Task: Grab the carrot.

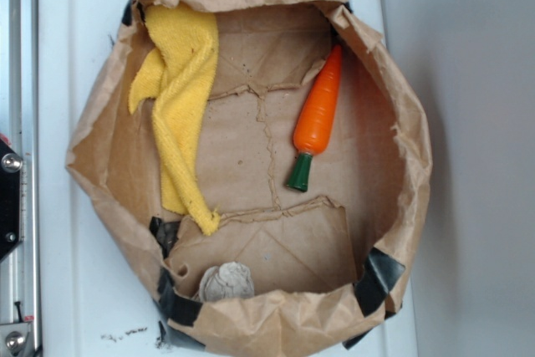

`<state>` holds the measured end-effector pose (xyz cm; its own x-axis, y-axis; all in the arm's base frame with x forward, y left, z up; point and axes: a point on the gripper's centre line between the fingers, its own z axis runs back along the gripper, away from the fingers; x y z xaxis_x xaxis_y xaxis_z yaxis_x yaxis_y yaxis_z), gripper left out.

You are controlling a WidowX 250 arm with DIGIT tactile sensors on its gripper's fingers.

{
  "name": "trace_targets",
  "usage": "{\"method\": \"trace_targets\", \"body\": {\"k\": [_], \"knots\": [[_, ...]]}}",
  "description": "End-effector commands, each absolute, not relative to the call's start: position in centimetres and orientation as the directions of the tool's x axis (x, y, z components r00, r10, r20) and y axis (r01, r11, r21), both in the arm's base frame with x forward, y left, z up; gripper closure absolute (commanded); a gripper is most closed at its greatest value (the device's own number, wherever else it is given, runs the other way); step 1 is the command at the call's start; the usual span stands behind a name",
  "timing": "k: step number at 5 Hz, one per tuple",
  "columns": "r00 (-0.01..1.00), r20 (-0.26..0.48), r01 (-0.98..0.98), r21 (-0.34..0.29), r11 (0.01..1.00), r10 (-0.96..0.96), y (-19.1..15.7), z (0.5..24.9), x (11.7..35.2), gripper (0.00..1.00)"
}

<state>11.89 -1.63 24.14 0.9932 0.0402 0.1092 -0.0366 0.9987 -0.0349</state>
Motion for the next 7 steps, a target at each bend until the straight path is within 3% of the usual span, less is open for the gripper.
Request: {"method": "trace_targets", "body": {"k": [1,2,3,4,7], "knots": [[0.993,0.109,-0.037,-0.035,0.999,0.04,-1.6,24.1,11.9,0.0],[0.973,0.183,-0.138,-0.012,0.99,0.137,3.4,26.0,16.9,0.0],[0.907,0.297,-0.296,-0.055,0.954,0.299,6.8,25.5,20.7,0.0],[0.77,0.386,-0.514,-0.096,0.852,0.508,8.4,23.6,24.5,0.0],[0.77,0.386,-0.514,-0.096,0.852,0.508,8.4,23.6,24.5,0.0]]}}
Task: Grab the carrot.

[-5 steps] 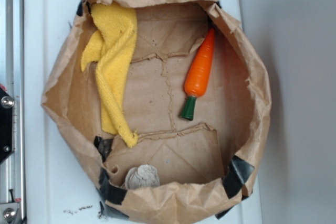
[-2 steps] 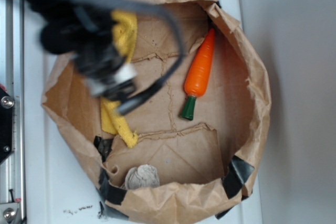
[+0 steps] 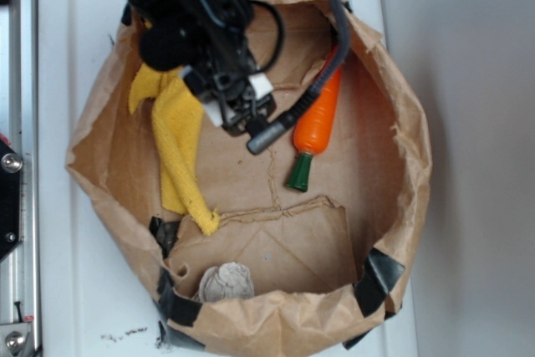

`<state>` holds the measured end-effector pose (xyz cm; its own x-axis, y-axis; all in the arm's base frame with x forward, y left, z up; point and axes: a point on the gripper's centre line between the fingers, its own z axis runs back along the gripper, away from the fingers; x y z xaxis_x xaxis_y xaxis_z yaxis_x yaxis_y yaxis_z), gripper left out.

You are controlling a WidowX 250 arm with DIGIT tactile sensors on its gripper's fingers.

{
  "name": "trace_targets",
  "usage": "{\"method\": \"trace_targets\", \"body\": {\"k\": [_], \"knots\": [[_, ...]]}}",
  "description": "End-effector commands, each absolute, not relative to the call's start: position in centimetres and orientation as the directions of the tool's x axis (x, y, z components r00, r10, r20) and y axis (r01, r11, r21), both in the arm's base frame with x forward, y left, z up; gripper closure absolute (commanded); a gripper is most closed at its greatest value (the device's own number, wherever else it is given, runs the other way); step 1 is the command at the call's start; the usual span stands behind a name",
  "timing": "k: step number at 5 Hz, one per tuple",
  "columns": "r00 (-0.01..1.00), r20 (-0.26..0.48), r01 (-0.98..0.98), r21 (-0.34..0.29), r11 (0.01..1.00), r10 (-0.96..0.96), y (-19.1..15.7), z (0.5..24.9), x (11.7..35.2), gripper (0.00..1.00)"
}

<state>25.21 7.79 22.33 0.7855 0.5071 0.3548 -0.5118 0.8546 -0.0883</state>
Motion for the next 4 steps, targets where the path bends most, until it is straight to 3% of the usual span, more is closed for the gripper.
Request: {"method": "trace_targets", "body": {"k": [1,2,4], "knots": [[0.77,0.386,-0.514,-0.096,0.852,0.508,8.4,23.6,24.5,0.0],[0.768,0.383,-0.525,-0.081,0.847,0.513,6.4,20.6,25.8,0.0],[0.668,0.383,-0.652,-0.111,0.75,0.638,2.7,15.7,27.2,0.0]]}}
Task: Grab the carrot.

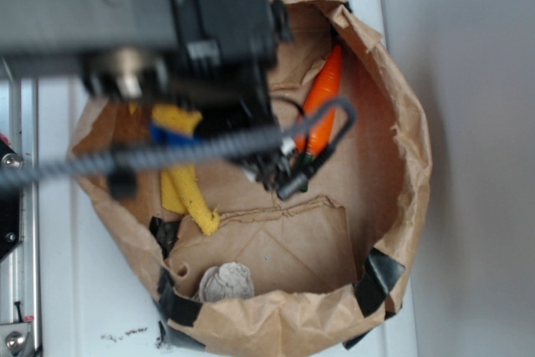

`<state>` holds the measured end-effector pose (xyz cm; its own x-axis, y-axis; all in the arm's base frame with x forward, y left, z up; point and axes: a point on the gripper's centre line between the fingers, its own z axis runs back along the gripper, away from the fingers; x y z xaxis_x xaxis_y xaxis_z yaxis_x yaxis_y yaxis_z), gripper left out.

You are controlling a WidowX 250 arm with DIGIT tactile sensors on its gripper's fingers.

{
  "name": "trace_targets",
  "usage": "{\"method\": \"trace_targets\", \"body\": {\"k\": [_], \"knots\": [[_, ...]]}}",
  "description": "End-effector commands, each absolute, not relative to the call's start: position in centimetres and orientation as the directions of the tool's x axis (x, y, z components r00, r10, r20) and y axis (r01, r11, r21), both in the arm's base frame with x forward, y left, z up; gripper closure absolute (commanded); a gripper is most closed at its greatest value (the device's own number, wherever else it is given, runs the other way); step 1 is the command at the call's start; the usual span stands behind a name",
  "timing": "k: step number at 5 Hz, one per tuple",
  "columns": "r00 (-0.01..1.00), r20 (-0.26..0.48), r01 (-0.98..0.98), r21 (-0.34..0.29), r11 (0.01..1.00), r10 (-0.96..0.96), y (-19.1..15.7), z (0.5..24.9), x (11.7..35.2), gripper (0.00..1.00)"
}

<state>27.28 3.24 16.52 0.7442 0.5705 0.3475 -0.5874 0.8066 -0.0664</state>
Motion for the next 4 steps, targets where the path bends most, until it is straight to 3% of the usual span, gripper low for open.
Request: {"method": "trace_targets", "body": {"k": [1,4], "knots": [[0.641,0.361,-0.694,-0.105,0.713,0.677,4.0,13.7,28.9,0.0],[0.621,0.368,-0.731,-0.045,0.681,0.692,8.8,9.9,32.9,0.0]]}}
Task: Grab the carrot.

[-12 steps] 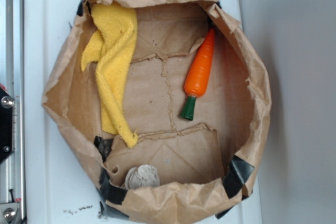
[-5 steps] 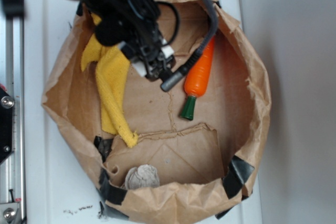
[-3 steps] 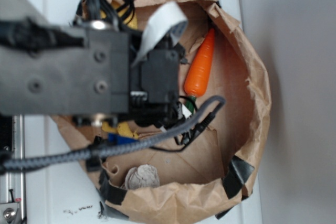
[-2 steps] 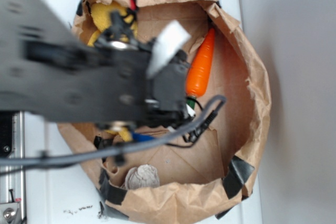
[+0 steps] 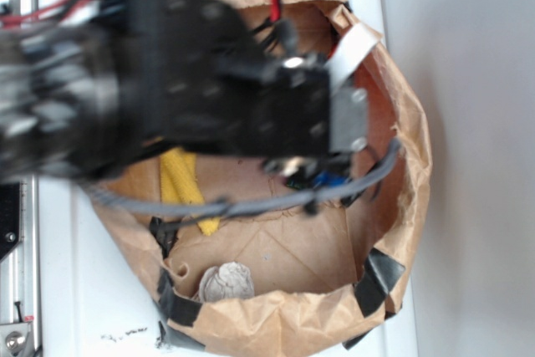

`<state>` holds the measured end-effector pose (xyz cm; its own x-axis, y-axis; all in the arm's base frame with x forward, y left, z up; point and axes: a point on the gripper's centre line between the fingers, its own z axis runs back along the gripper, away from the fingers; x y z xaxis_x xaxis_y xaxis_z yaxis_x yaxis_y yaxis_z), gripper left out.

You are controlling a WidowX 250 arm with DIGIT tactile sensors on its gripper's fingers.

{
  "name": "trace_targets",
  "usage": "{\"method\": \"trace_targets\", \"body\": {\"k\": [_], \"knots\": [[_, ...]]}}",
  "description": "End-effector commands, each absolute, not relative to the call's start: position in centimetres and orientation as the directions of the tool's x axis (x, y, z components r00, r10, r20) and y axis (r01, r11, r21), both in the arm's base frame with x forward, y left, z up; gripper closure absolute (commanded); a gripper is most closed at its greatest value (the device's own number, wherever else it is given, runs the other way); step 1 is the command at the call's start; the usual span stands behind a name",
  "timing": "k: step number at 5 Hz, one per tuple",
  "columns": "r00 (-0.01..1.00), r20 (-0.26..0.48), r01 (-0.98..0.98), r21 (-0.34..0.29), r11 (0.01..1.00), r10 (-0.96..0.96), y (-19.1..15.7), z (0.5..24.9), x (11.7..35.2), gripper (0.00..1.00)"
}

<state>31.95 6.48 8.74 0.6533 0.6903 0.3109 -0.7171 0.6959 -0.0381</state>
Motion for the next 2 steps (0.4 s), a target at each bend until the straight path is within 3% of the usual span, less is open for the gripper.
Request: {"method": "trace_targets", "body": {"k": [1,2], "knots": [[0.622,0.396,-0.758,0.089,0.646,0.675,9.67,8.67,32.38,0.0],[0.634,0.414,-0.752,0.133,0.646,0.653,10.35,8.24,32.4,0.0]]}}
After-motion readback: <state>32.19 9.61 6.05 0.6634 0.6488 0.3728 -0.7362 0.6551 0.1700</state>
